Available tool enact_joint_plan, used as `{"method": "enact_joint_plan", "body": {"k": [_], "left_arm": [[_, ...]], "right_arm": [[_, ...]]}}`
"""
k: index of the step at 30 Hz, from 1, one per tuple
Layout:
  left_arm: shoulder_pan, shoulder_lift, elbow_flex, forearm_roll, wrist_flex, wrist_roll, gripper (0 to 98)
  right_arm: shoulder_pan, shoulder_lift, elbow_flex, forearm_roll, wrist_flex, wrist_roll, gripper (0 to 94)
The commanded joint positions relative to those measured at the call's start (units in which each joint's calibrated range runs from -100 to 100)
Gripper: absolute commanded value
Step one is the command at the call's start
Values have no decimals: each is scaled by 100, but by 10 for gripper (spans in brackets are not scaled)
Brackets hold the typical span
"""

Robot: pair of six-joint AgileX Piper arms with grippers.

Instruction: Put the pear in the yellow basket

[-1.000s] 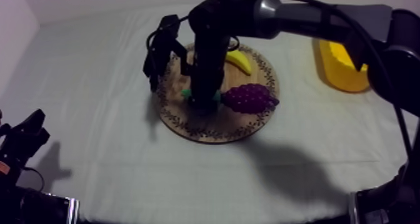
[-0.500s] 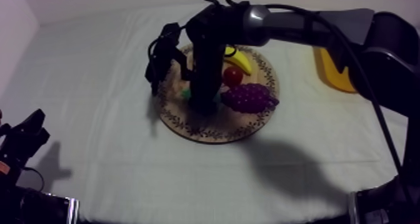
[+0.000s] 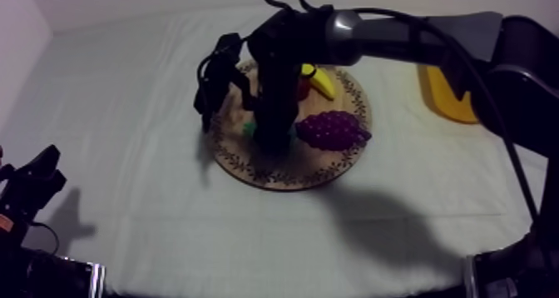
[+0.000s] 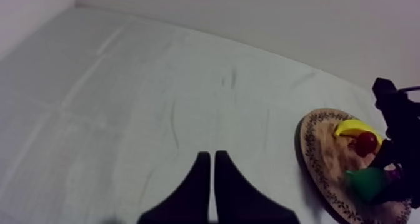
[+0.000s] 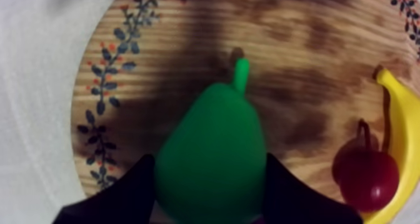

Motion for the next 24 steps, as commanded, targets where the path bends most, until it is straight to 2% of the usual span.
{"method": "enact_joint_plan", "body": {"k": [1, 16, 24], "left_arm": [[1, 2, -2, 1, 1, 0, 1], [1, 2, -2, 1, 1, 0, 1], [1, 2, -2, 1, 1, 0, 1]], "right_arm": [[17, -201, 3, 47, 0, -5, 373], [186, -1942, -89, 159, 599, 1, 380], [537, -2805, -92, 172, 957, -83, 380]]}}
